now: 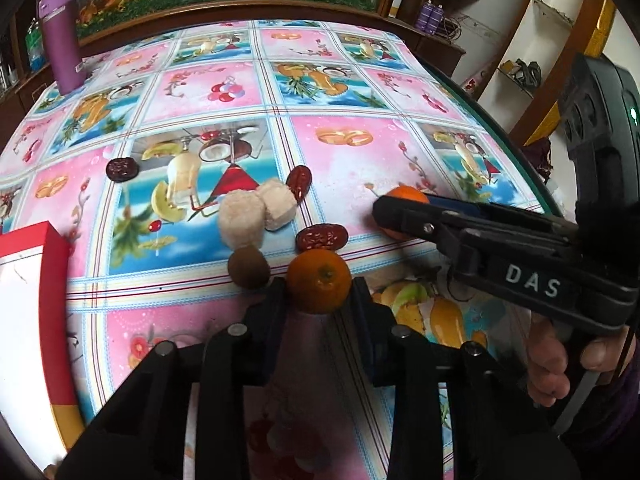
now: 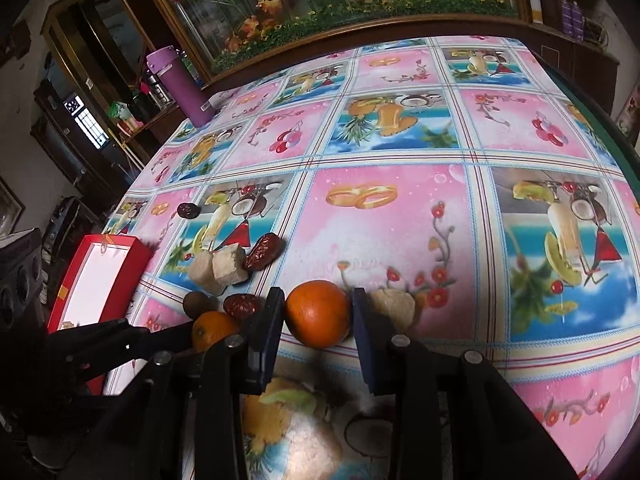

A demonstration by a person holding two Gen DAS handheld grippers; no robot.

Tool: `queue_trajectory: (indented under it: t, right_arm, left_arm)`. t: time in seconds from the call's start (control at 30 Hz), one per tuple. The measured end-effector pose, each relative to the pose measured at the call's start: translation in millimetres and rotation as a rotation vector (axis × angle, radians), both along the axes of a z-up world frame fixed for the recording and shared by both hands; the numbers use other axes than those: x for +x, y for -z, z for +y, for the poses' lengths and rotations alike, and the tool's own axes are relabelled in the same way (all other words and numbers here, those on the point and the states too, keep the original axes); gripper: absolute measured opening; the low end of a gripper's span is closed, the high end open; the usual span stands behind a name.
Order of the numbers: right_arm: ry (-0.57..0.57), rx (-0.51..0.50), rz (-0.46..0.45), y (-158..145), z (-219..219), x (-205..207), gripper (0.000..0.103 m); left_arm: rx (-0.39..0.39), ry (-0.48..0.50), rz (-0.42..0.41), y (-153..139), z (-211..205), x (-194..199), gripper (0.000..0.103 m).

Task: Organize fruits
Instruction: 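Grasp an orange with the left tool while the right tool grasps another orange, then carry both oranges over the tray and open both tools to drop them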

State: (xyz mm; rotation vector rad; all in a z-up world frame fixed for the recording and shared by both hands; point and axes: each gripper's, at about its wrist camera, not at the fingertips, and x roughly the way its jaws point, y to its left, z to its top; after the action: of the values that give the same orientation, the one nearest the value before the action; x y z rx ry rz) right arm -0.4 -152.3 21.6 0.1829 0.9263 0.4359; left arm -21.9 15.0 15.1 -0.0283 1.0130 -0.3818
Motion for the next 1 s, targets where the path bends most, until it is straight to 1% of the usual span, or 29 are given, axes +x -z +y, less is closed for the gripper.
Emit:
queue_trajectory:
  t: [0.2,0.37,0.5,0.53,0.6,0.67,0.77,0.9,1.0]
  right_arm:
    - [-0.009,-0.019,-0.015,-2,4,-15,0.033]
    - [-0.035,-0.02,-0.013,-5,14,-31,0.033]
    - [-0.09,-0.022,-0.034,-14,37,-46,0.033]
    - [-0.118,-0.02,-0.044,-18,47,-52,0.033]
    - [-0.153,-0.024,-0.058,-21,63,-59,0.033]
    - [-0.19,-0.023,-0.066,-24,83,-67,0.033]
    - [-0.257,-0.029,-0.081,-27,114,-81,0.033]
    - [-0.316,-0.021,-0.104,-33,147,-96,0.033]
    - [-0.364,-0.021,-0.124,-38,175,-107,0.033]
  left_arm:
    - [-0.02,-0.017,-0.006,-2,4,-5,0.033]
    - [-0.026,-0.042,-0.055,-22,17,-29,0.033]
    - [-0.023,-0.087,-0.112,-42,38,-56,0.033]
    - [-0.018,-0.105,-0.134,-49,48,-66,0.033]
    - [-0.013,-0.143,-0.152,-55,62,-77,0.033]
    - [-0.01,-0.194,-0.169,-61,84,-89,0.033]
    - [0.017,-0.277,-0.203,-68,116,-105,0.033]
    - [0.072,-0.364,-0.24,-72,152,-122,0.033]
    - [0.102,-0.431,-0.235,-68,182,-133,0.033]
